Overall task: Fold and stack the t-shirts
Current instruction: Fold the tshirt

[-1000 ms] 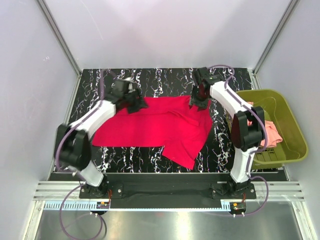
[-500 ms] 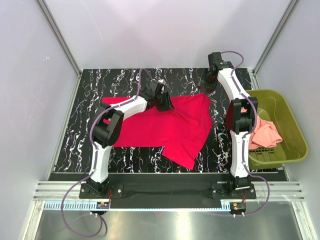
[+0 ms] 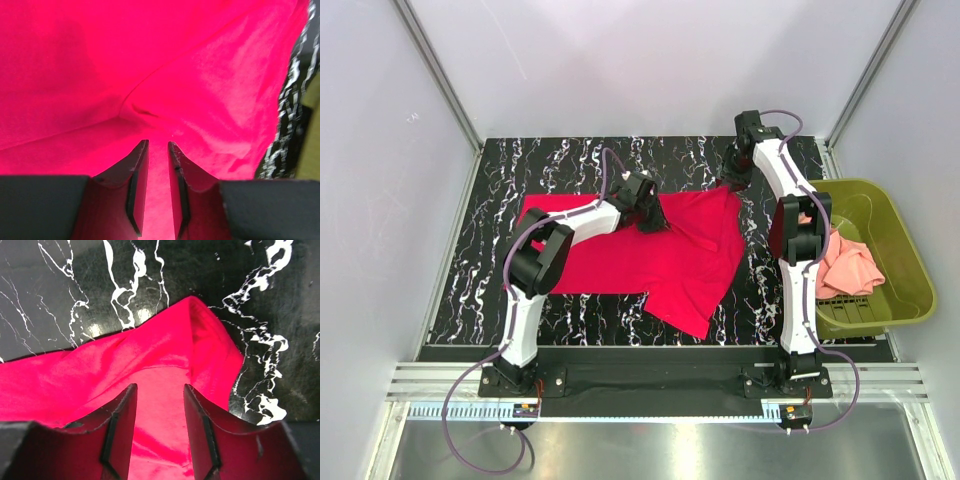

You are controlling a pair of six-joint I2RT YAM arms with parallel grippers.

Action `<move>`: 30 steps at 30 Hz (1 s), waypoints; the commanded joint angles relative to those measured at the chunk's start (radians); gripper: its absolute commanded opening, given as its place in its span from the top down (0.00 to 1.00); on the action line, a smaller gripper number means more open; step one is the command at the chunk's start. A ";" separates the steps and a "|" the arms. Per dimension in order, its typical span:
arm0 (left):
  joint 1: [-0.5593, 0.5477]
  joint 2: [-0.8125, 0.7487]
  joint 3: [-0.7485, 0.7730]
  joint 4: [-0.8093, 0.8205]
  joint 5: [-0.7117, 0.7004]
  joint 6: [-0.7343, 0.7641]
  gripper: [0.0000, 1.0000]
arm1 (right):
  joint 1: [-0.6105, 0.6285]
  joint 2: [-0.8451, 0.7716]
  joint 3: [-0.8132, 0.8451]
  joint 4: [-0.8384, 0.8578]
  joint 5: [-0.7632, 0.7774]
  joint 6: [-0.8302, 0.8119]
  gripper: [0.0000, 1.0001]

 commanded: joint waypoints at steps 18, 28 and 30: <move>-0.039 0.027 0.040 0.039 -0.031 -0.136 0.79 | -0.032 -0.042 -0.026 0.036 -0.058 -0.020 0.55; -0.052 0.080 0.126 0.004 -0.043 -0.164 0.74 | -0.044 -0.051 -0.049 0.042 -0.059 -0.040 0.55; -0.052 0.092 0.135 0.003 -0.050 -0.173 0.74 | -0.045 -0.051 -0.052 0.040 -0.064 -0.043 0.56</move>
